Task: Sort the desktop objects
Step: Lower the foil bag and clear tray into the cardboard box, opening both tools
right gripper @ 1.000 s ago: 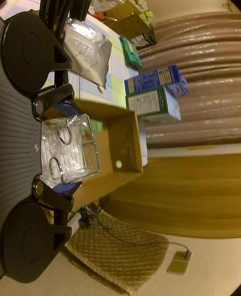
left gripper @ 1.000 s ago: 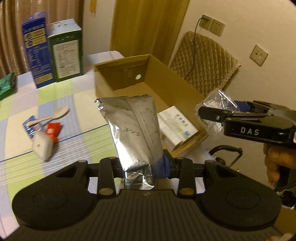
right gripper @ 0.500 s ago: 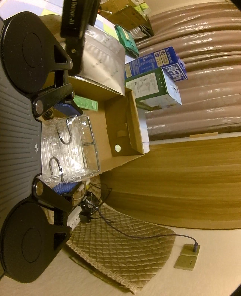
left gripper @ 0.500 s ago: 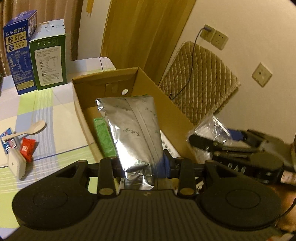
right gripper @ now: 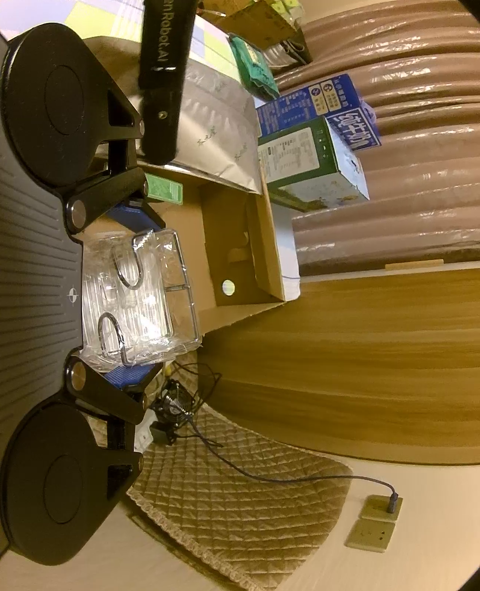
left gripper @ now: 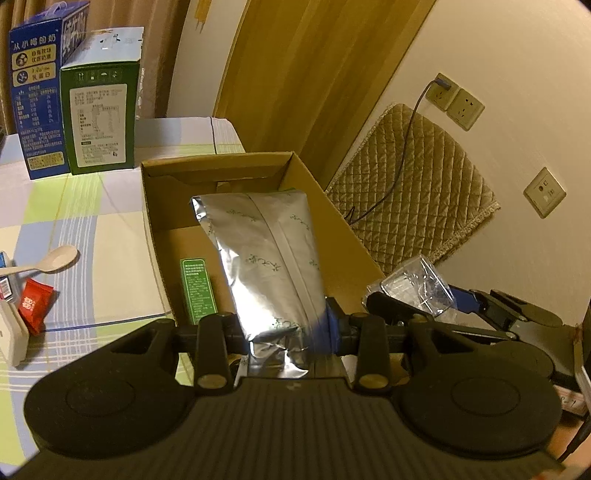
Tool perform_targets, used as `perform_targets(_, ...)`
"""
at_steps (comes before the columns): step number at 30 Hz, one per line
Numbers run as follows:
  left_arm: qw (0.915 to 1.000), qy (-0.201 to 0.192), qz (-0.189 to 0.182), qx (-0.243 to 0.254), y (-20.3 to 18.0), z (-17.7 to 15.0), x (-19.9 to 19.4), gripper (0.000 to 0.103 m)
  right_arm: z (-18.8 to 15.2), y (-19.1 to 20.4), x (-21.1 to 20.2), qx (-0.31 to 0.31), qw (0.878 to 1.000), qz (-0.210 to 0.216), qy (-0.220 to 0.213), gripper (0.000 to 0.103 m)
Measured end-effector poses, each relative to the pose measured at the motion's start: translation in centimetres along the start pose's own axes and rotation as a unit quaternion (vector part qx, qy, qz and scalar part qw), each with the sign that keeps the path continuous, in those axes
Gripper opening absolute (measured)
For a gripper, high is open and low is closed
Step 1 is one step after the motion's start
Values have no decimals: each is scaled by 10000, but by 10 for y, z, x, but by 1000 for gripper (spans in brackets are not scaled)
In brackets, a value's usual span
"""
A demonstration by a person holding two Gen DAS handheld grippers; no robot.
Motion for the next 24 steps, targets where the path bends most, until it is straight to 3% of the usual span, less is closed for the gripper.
perform_targets(20, 9993, -175, 321, 13, 23, -19, -14, 37, -3, 3, 7, 115, 9996, 250, 95, 69)
perform_targets(21, 9993, -180, 327, 10, 24, -20, -15, 38, -2, 3, 7, 143, 9993, 318, 98, 70)
perform_targets(23, 9991, -190, 367, 17, 26, -22, -17, 42, -2, 3, 5, 199, 9992, 359, 21, 86)
perform_targets(24, 9990, -198, 389, 38, 27, -23, -18, 43, -1, 3, 3, 206, 9992, 336, -45, 88)
Point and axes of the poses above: each gripper's, at about its wrist camera, not at the fingertips, and x roughly the way its jaws point, y to its left, z to its top, the point moved 3 cm from there along x, roughly the way its jaws point, and after that the axes turned 12 degrees about y, right-handed, at the moved point
